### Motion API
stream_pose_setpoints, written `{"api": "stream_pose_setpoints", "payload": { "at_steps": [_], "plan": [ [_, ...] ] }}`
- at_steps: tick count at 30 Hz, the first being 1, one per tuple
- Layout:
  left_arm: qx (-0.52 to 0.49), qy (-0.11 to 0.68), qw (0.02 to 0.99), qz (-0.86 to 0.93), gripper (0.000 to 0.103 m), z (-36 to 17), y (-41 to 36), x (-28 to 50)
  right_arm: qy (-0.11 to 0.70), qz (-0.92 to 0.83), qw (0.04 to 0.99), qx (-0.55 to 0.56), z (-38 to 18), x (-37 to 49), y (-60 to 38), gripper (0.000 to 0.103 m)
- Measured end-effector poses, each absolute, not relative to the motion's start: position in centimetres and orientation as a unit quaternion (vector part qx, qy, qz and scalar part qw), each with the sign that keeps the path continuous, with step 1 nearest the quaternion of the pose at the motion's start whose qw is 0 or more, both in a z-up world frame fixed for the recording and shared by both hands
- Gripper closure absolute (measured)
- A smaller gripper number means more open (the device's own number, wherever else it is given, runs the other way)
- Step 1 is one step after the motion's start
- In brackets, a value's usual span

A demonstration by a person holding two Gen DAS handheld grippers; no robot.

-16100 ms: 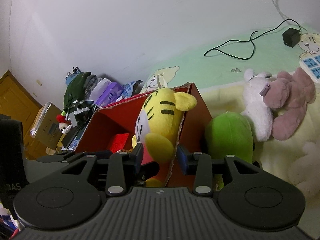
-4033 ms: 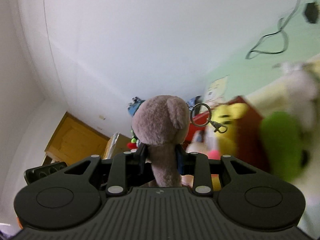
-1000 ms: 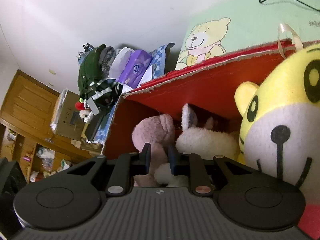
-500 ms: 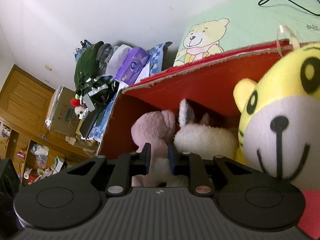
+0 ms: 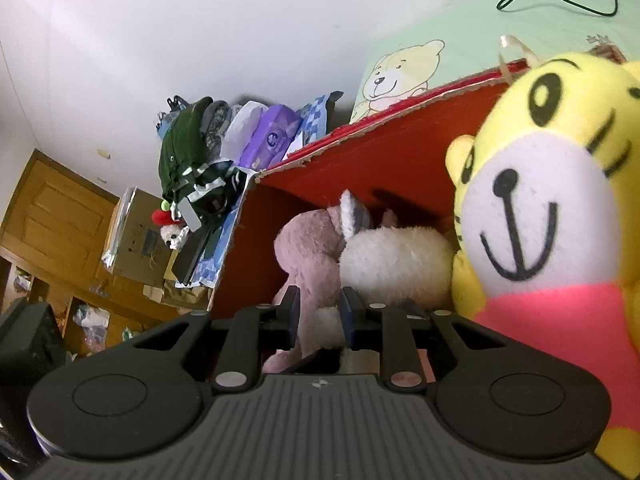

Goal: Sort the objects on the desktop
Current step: 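Open both grippers and move them from the box to the bed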

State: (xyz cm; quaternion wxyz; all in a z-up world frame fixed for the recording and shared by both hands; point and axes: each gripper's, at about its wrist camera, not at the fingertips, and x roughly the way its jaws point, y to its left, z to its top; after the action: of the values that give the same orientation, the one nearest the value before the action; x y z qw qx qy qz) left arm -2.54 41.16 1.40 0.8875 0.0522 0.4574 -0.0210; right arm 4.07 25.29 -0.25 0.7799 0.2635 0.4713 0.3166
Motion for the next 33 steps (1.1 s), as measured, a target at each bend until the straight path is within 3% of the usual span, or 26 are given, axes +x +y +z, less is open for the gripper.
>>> {"api": "stream_pose_setpoints", "payload": {
  "at_steps": [17,33],
  "plan": [
    [0.067,0.446,0.892,0.005,0.02,2.6,40.8,-4.3,0.443,0.294,0.807,0.256,0.6,0.9,24.2,0.075],
    [0.048,0.431,0.901,-0.024,0.023,4.7,38.4,-6.9,0.398,0.315,0.812,0.288,1.1,-2.3,20.9,0.075]
  ]
}}
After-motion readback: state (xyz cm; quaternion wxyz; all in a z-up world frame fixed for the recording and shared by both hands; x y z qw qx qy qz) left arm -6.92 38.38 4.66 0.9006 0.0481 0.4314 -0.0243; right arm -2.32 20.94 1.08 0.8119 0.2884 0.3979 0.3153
